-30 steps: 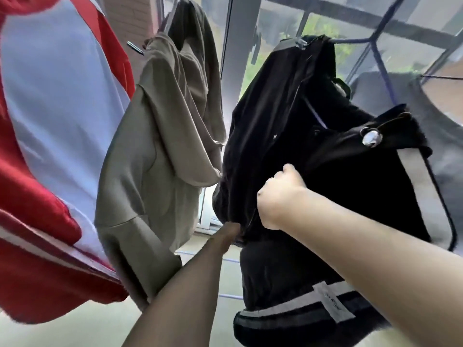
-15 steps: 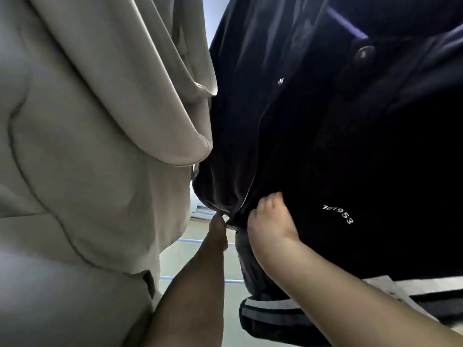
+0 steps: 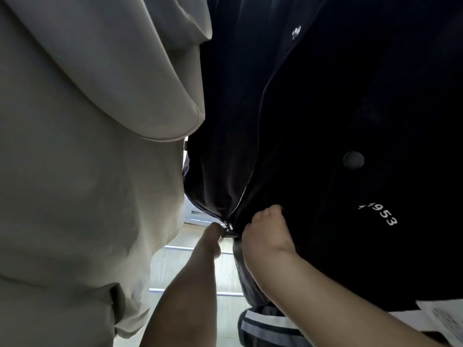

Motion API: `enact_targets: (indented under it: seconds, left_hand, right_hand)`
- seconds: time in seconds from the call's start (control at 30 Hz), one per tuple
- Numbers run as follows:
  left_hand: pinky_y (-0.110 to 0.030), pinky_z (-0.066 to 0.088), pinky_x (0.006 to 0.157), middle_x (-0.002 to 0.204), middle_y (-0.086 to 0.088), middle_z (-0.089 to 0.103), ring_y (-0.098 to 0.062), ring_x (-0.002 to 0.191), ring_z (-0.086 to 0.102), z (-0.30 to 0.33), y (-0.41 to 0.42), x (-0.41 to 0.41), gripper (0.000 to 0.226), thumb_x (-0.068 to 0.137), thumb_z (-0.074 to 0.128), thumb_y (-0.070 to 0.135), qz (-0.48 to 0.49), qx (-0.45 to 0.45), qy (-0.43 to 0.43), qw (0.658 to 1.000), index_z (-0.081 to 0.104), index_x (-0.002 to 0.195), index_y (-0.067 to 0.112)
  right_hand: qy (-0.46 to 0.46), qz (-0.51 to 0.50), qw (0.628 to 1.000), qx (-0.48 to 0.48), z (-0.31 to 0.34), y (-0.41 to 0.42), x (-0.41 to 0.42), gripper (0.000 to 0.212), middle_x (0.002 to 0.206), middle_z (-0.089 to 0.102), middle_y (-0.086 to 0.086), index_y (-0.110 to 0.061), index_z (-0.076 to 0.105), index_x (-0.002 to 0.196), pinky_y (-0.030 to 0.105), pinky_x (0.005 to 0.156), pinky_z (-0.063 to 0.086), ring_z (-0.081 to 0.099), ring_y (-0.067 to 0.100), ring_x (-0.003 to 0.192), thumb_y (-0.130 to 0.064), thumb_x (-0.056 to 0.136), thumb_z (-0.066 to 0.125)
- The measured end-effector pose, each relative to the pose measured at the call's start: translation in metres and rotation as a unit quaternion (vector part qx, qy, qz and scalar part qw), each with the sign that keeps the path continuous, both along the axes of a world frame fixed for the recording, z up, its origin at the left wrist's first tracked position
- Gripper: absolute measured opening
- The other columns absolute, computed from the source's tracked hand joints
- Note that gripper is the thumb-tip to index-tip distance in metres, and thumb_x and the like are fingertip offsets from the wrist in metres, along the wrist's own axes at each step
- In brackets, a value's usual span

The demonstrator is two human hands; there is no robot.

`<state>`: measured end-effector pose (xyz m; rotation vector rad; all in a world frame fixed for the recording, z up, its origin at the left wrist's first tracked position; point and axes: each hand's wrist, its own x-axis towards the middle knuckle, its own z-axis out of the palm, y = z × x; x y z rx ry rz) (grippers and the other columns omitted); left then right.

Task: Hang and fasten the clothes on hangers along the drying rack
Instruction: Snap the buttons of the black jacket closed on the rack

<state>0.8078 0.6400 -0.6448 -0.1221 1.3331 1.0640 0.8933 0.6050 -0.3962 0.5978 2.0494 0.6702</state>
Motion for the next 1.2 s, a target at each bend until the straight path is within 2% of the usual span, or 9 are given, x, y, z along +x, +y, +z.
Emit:
enact_targets:
  seconds: [0.07, 0.13, 0.23, 0.37, 0.43, 0.57, 0.63, 0.73, 1.2]
  left_hand:
    - [-0.033, 0.038, 0.073, 0.083, -0.007, 0.056, -0.023, 0.083, 0.048, 0.014, -0.003, 0.000, 0.017, 0.078, 0.044, 0.000, -0.014, -0.009, 0.024, 1.000, 0.049, 0.073, 0.016]
    - [-0.036, 0.042, 0.084, 0.082, -0.005, 0.052, -0.018, 0.072, 0.048, 0.017, -0.007, 0.001, 0.023, 0.090, 0.041, 0.000, -0.009, -0.005, 0.018, 1.000, 0.053, 0.076, 0.015]
    - [-0.040, 0.029, 0.112, 0.095, -0.003, 0.063, -0.022, 0.093, 0.055, 0.001, -0.017, 0.004, 0.037, 0.078, 0.038, -0.004, -0.011, -0.023, 0.008, 1.000, 0.069, 0.075, 0.014]
    - [-0.043, 0.023, 0.109, 0.123, 0.000, 0.064, -0.025, 0.117, 0.056, -0.013, -0.026, 0.006, 0.027, 0.082, 0.050, 0.010, 0.002, -0.021, -0.008, 1.000, 0.067, 0.103, 0.011]
    - [-0.042, 0.022, 0.109, 0.126, -0.005, 0.063, -0.027, 0.124, 0.054, -0.017, -0.026, 0.010, 0.022, 0.078, 0.050, 0.011, 0.008, -0.017, -0.019, 1.000, 0.066, 0.093, 0.012]
    - [-0.036, 0.027, 0.112, 0.067, 0.001, 0.068, -0.022, 0.084, 0.059, -0.014, -0.020, 0.032, 0.027, 0.068, 0.040, 0.003, 0.013, 0.021, -0.052, 0.998, 0.058, 0.052, 0.016]
    - [-0.034, 0.043, 0.103, 0.049, 0.002, 0.054, -0.021, 0.059, 0.055, -0.009, -0.021, 0.038, 0.031, 0.076, 0.035, -0.001, 0.033, 0.029, -0.068, 0.997, 0.052, 0.055, 0.014]
    - [-0.026, 0.049, 0.056, 0.064, -0.003, 0.049, -0.020, 0.049, 0.053, -0.003, -0.038, 0.044, 0.015, 0.080, 0.043, 0.003, 0.055, 0.044, -0.052, 0.996, 0.055, 0.074, 0.010]
    - [-0.028, 0.049, 0.062, 0.059, 0.000, 0.066, -0.014, 0.054, 0.057, 0.154, -0.210, 0.065, 0.015, 0.093, 0.066, 0.017, 0.079, -0.030, 0.100, 0.991, 0.068, 0.084, 0.005]
  right_hand:
    - [-0.011, -0.014, 1.000, -0.005, -0.001, 0.000, -0.002, 0.044, 0.143, 0.044, 0.016, -0.011, 0.044, 0.140, 0.056, 0.109, 0.024, 0.041, 0.035, 0.130, -0.028, 0.100, 0.034]
    - [-0.004, -0.019, 1.000, -0.005, 0.000, -0.002, -0.004, 0.042, 0.140, 0.048, 0.014, -0.011, 0.046, 0.138, 0.054, 0.109, 0.024, 0.043, 0.034, 0.129, -0.026, 0.101, 0.033]
    - [0.002, -0.022, 1.000, 0.010, -0.005, -0.002, -0.003, 0.037, 0.131, 0.056, 0.009, -0.013, 0.051, 0.132, 0.050, 0.105, 0.029, 0.050, 0.031, 0.120, -0.021, 0.099, 0.036]
    - [0.006, -0.033, 0.999, 0.001, -0.007, -0.002, 0.001, 0.033, 0.121, 0.062, 0.001, -0.019, 0.057, 0.124, 0.046, 0.101, 0.033, 0.054, 0.026, 0.113, -0.016, 0.096, 0.039]
    - [0.013, -0.042, 0.999, 0.000, -0.007, -0.002, 0.002, 0.034, 0.121, 0.062, 0.001, -0.020, 0.058, 0.123, 0.046, 0.100, 0.033, 0.054, 0.026, 0.113, -0.016, 0.096, 0.039]
    - [-0.002, -0.041, 0.999, 0.014, -0.009, -0.002, 0.008, 0.033, 0.121, 0.061, 0.006, -0.017, 0.057, 0.123, 0.048, 0.100, 0.033, 0.053, 0.031, 0.113, -0.019, 0.095, 0.039]
    - [0.002, -0.041, 0.999, 0.018, -0.008, -0.004, 0.010, 0.034, 0.124, 0.059, 0.008, -0.016, 0.056, 0.125, 0.049, 0.101, 0.033, 0.052, 0.033, 0.115, -0.019, 0.096, 0.039]
    - [0.013, -0.048, 0.999, 0.012, -0.002, -0.009, 0.019, 0.038, 0.131, 0.056, 0.009, -0.014, 0.052, 0.132, 0.050, 0.103, 0.031, 0.049, 0.036, 0.121, -0.022, 0.097, 0.039]
    - [0.158, -0.008, 0.985, -0.063, 0.036, -0.069, 0.089, 0.041, 0.146, 0.044, 0.009, -0.018, 0.055, 0.132, 0.052, 0.116, 0.005, 0.028, 0.031, 0.139, -0.026, 0.093, 0.050]
